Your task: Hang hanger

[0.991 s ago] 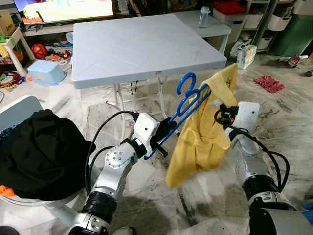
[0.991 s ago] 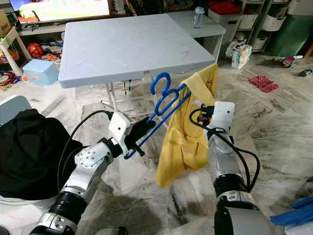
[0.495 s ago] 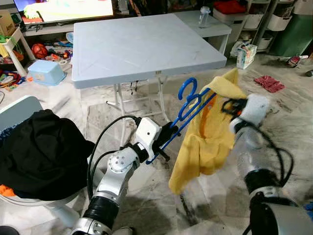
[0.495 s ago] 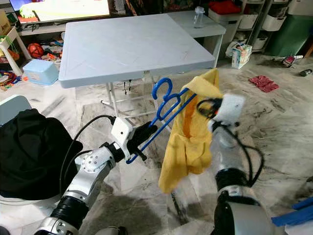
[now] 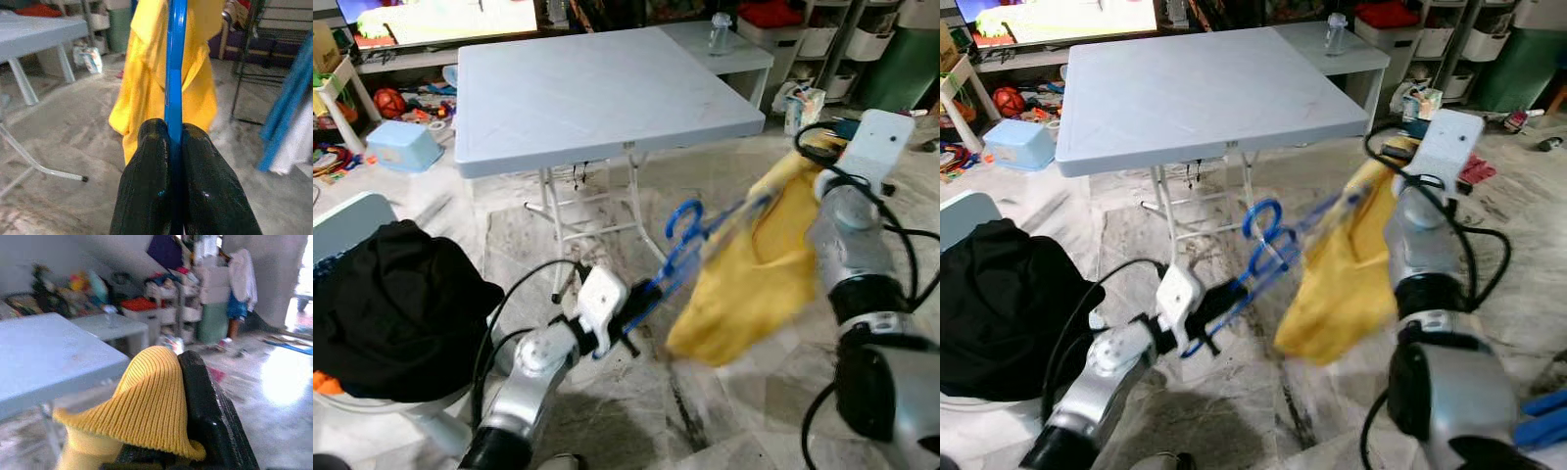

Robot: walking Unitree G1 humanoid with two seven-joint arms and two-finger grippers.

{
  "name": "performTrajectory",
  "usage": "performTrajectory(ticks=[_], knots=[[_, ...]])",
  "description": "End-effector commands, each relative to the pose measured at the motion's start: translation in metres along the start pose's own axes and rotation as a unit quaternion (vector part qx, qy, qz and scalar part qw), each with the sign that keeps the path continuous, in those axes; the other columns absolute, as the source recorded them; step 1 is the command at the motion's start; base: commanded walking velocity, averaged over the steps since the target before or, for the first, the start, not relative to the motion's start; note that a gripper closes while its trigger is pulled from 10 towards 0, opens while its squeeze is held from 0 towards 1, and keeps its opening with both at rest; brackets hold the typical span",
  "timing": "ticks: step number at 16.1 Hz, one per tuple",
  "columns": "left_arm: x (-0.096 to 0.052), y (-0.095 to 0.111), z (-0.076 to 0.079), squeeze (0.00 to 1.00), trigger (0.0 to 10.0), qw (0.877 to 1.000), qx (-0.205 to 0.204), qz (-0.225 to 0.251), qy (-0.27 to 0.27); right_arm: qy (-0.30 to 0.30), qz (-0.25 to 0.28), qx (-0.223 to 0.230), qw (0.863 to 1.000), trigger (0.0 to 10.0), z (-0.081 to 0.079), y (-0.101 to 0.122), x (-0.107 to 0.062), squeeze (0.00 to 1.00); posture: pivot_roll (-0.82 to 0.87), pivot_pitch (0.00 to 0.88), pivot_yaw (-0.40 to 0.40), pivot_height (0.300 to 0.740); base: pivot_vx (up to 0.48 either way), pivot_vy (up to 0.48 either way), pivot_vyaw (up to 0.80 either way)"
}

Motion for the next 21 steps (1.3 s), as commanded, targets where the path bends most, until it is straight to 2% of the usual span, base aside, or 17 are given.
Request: performTrajectory(ticks=[1, 3, 4, 21], knots=[[-0.002, 0.006, 0.001, 0.0, 0.0, 1.0, 0.01, 0.008, -0.006, -0.014, 0.01, -0.005, 1.0, 0.0, 0.001, 0.012, 0.005, 0.0, 0.0, 0.0, -0.038, 0.74, 0.0, 0.0, 0.0], [-0.013, 0.012, -0.003, 0.0, 0.0, 1.0, 0.002, 0.022, 0.011, -0.051, -0.006, -0.038, 0.998, 0.0, 0.018, 0.002, 0.005, 0.0, 0.01, 0.004, -0.045, 0.74, 0.0, 0.0, 0.0], [-0.023, 0.021, -0.004, 0.0, 0.0, 0.999, -0.012, 0.044, 0.025, -0.083, -0.027, -0.061, 0.994, 0.0, 0.037, -0.012, 0.002, 0.0, 0.02, 0.005, -0.046, 0.74, 0.0, 0.0, 0.0], [-0.025, 0.024, -0.003, 0.0, 0.0, 0.998, -0.019, 0.049, 0.025, -0.09, -0.031, -0.066, 0.993, 0.0, 0.04, -0.014, 0.002, 0.0, 0.02, 0.007, -0.046, 0.74, 0.0, 0.0, 0.0]])
Point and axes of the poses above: a point about 5 cm out from each wrist's last joint towards the gripper, its own x axis pointing out of the wrist towards the gripper, its own y axis along the axis of the wrist's last joint, z = x × y, the point moved 6 cm from there along x, pointing out of the wrist towards the gripper, and after that the axes turned 1 degree about x, right-handed, at the moved point
